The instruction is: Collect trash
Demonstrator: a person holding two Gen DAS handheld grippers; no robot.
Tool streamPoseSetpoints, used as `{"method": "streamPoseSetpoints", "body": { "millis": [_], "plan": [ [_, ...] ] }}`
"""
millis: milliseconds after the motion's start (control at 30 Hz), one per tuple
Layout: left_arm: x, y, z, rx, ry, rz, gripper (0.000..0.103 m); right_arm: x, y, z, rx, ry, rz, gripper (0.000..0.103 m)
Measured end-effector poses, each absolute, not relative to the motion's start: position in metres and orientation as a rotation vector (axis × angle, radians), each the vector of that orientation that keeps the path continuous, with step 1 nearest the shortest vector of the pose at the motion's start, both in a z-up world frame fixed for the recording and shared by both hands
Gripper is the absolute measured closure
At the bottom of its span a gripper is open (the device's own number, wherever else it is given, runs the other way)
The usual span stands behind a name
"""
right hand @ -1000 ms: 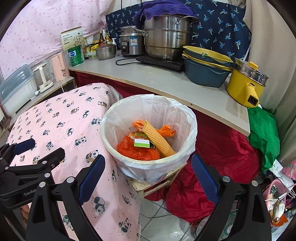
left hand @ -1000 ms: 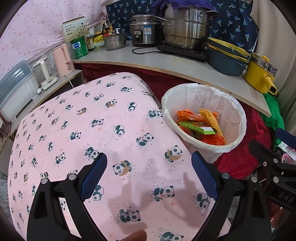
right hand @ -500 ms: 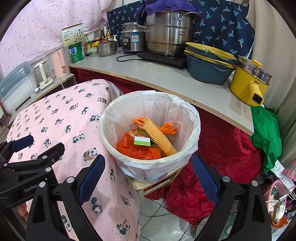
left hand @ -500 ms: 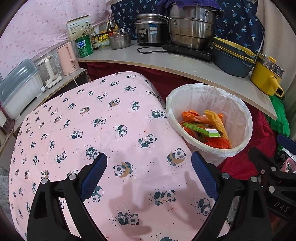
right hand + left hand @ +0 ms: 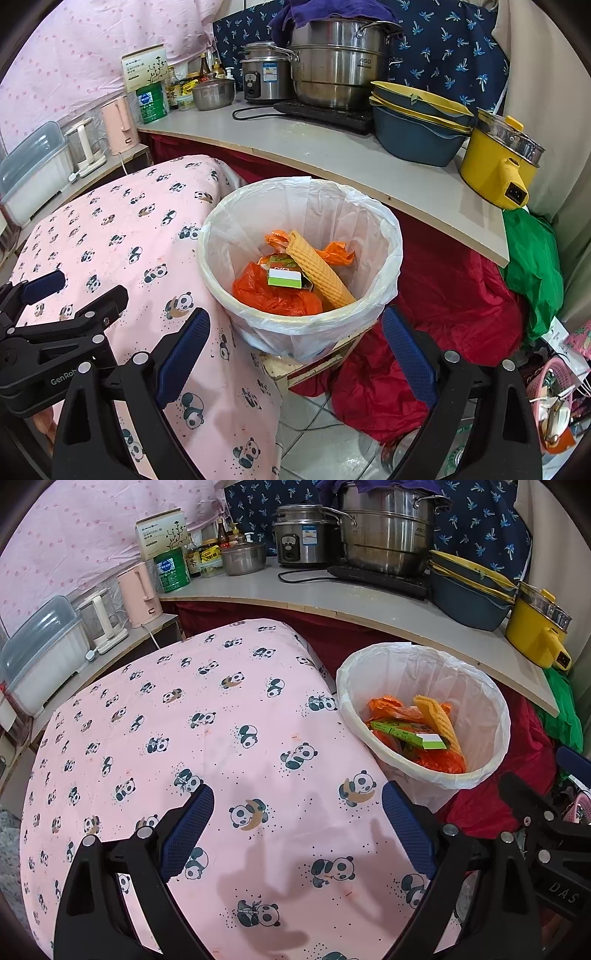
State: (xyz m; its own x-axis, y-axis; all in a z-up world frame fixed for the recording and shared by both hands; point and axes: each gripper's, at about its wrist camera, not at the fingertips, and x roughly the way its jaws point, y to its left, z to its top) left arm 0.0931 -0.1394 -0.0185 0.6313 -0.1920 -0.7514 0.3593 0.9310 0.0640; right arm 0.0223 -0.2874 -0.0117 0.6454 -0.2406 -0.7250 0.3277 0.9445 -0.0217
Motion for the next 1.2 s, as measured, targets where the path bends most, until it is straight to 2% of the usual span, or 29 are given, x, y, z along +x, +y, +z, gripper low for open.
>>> {"method": "streamPoseSetpoints", "body": {
  "millis": [1200],
  "plan": [
    [0.0872,-0.1370,-0.0186,0.220,0.829,-0.310,0.015,0.0219,-0.2877,-0.0137,0.116,0.808,-0.322,0.013]
  ]
}}
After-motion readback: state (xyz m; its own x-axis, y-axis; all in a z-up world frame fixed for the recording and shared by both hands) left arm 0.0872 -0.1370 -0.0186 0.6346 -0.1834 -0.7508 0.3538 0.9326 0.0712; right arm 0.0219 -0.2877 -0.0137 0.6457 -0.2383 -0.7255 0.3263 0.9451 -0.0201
